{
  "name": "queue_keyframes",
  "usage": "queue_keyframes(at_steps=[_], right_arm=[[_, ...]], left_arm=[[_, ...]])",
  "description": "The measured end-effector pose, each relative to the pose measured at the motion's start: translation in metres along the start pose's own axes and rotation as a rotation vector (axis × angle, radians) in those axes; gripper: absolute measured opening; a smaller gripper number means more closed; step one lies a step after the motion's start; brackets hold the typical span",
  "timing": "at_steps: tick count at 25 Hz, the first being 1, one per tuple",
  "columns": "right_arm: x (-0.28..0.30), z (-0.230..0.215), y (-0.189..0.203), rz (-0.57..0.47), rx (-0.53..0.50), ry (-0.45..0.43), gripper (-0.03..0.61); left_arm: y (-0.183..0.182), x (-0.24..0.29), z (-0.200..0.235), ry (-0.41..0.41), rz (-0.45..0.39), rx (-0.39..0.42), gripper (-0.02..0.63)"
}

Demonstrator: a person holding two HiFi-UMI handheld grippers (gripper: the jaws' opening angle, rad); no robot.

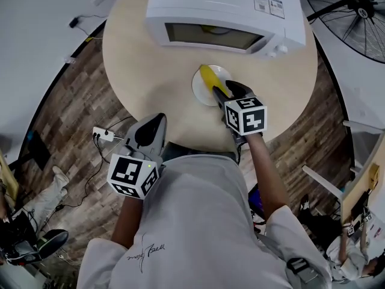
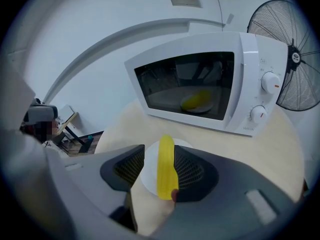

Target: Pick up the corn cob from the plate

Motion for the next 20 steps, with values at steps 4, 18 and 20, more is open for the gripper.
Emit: queue_keyframes(at_steps=[4,18,20], right_arm=[[0.009,-0.005,0.007,0.042,-0.02,0.006,0.213],[0.04,-0.019,0.019,0.13,-0.075,0.016,0.239],[0.043,-0.02,0.021,0.142,-0.078,0.016,0.242]], left_arm=[[0.0,-0.001,0.002,-0.016,-0.008,-0.009,-0.002],[0.01,-0.001,0.002,-0.03,0.019,-0.035,-0.002],[0.01,-0.001,0.002,-0.032,0.022,-0.037,-0.002]])
Point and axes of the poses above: the fingertips, and each gripper's own axes: x forward along the fingers, z to its left, y out of its underside, the point moved 3 cm from there along -x, backward along the fingers, and after that the axes turned 9 degrees about x, right-handed, at the moved point
